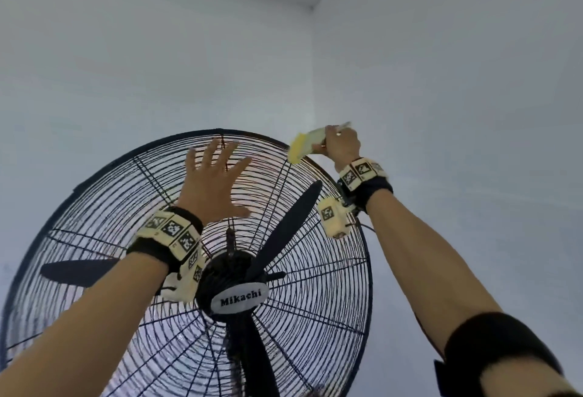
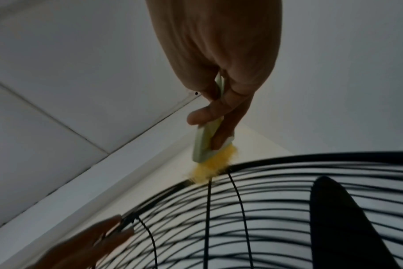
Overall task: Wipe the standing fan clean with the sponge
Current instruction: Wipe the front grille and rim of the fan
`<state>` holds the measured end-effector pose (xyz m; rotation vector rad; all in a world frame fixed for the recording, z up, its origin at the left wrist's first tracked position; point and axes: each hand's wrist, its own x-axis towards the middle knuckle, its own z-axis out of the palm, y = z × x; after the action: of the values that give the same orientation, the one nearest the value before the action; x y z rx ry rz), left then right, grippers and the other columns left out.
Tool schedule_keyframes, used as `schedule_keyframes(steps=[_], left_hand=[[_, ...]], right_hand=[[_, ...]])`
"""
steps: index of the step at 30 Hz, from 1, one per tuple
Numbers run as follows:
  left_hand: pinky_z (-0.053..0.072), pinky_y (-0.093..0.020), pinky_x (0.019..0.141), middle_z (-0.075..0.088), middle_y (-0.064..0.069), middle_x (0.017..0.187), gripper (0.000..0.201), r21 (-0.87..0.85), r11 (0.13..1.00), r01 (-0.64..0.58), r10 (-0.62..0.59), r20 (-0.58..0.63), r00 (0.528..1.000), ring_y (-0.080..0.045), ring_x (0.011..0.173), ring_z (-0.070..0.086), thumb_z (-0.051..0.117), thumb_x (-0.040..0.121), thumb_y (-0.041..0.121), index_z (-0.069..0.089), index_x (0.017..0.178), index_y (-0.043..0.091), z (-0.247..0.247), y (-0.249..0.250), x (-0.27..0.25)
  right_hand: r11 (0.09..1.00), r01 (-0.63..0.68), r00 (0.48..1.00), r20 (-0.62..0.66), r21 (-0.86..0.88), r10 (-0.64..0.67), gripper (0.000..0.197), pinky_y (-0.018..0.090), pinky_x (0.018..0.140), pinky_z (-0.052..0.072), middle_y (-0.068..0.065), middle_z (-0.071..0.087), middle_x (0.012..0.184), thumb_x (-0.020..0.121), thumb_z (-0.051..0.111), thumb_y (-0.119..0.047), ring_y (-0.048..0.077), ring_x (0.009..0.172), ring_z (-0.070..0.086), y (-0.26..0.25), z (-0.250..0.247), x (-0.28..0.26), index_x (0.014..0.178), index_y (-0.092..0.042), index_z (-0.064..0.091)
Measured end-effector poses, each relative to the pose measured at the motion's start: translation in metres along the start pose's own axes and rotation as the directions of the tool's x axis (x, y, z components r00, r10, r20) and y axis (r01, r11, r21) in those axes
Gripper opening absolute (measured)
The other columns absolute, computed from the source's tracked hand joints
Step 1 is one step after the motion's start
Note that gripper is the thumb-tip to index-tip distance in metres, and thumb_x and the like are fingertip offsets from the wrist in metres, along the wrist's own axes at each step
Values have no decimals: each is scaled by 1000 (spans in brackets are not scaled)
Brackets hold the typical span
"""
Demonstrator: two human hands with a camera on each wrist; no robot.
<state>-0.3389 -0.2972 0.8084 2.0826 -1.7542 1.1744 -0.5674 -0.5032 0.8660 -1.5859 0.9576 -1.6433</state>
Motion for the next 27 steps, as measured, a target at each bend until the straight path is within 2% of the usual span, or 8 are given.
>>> schedule_keyframes(steps=[3,7,11,12,15,16,23,27], left_hand=[[-4,-62,125,-8,3,174,111,-2,1000,-2,2,-20,1000,-32,159,-11,62,76,85,9,164,43,1,-1,-7],[1,-63,125,-8,1,173,107,-18,1000,17,-17,-41,999,-32,159,-9,61,79,82,11,164,40,7,-7,-15],[3,-66,123,7,-5,170,108,-60,993,102,-107,-88,990,-37,157,0,63,75,84,18,162,40,12,-13,-28],[4,-67,123,11,-6,168,108,-62,990,124,-129,-99,987,-38,156,3,63,73,85,21,162,39,13,-14,-32],[14,-67,120,15,-9,164,111,-57,985,165,-170,-99,981,-39,152,12,67,69,86,25,159,36,10,-16,-34],[18,-66,119,18,-11,162,112,-56,984,168,-173,-96,980,-40,149,15,69,67,85,28,158,35,8,-17,-34],[24,-63,116,23,-14,159,111,-37,984,177,-179,-69,981,-42,145,21,73,66,81,35,152,22,-1,-19,-37],[22,-63,117,20,-12,160,109,-88,982,164,-171,-69,983,-40,148,17,76,67,77,35,153,23,0,-25,-39]], right_hand=[[999,-33,999,24,8,33,41,55,89,59,13,77,87,65,59,-42,36,89,74,-13,-4,-7,80,-8,75],[995,82,996,-38,-59,-85,44,53,87,59,14,73,86,83,55,-45,37,85,73,-32,-8,-19,91,-4,70],[965,189,982,8,-180,-190,36,19,77,56,3,67,63,105,45,-35,8,61,71,-49,3,-62,82,-11,60],[959,197,980,22,-206,-196,38,19,76,56,5,67,62,104,47,-33,7,62,72,-50,4,-64,78,-9,60],[946,213,977,67,-244,-203,47,53,84,59,23,74,85,91,55,-36,36,83,73,-61,-1,-67,88,8,71],[935,226,974,77,-275,-213,46,55,85,58,25,74,92,94,55,-33,38,88,72,-65,-3,-68,93,10,72],[876,349,914,-84,-333,-397,34,39,89,55,11,75,103,106,50,-33,25,87,71,-37,14,-109,117,-7,69],[855,385,909,-18,-347,-417,36,38,86,55,11,75,88,105,53,-31,26,79,70,-29,13,-128,103,-2,72]])
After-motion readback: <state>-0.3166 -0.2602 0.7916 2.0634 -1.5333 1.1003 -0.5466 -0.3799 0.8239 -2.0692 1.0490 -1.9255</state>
